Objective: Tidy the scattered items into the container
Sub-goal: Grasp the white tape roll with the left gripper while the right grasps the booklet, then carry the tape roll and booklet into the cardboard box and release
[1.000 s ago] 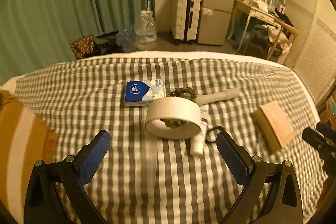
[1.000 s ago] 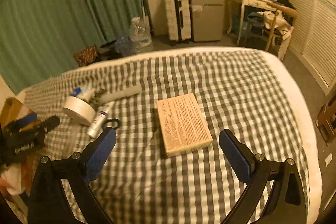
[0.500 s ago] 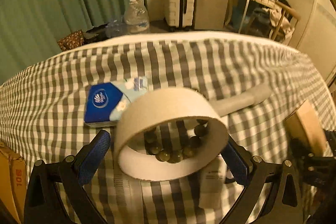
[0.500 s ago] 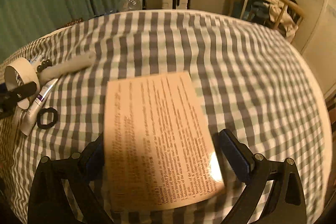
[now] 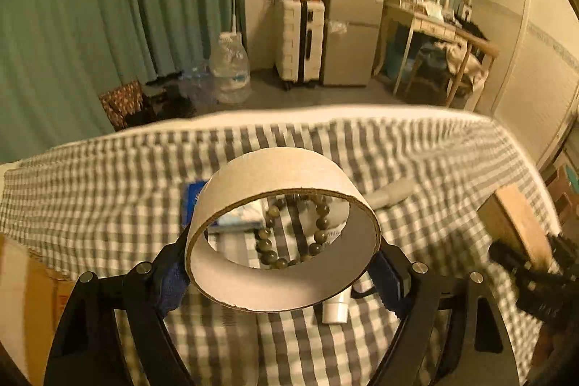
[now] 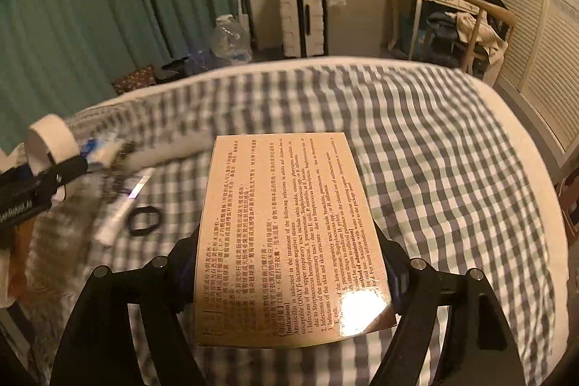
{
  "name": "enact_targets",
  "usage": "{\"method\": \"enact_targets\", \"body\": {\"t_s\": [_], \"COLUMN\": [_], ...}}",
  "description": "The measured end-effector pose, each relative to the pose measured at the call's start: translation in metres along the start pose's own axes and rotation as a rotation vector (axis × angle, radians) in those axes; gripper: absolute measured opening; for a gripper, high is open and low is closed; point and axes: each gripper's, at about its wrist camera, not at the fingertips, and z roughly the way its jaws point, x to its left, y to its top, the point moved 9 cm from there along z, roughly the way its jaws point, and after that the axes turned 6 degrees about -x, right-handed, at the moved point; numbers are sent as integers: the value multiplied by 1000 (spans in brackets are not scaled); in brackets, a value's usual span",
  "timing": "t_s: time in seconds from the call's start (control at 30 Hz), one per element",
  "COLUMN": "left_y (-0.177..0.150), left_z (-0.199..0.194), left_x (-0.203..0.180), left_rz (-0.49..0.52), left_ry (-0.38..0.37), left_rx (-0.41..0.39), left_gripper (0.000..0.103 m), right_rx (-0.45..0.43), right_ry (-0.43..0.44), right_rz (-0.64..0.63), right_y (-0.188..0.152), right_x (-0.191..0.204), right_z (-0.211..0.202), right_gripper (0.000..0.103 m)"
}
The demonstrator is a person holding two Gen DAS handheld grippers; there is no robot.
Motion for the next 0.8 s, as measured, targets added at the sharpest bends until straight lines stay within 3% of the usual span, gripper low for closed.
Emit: {"method": "enact_targets", "body": {"t_s": [0.2,0.37,0.63,0.8], "left_y": [30,54,89,89], "left_z": [-69,-136,-243,-290], "left_x": [10,29,95,142], "left_rz": [-9,-6,-38,-51], "left_ry": [-17,-10,46,63], "left_rx": [-82,-166,-290,-292], "left_gripper": [86,86,86,86], "right_rx": [-64,-163,-293,-301], "right_ry": [28,72,142,205], "right_rz": [-45,-111,-212,-242], "right_y": [21,44,71,68], "right_x": [36,83,158,211], "right_z": [-55,-129,-227,-263], "right_gripper": [77,77,77,77]}}
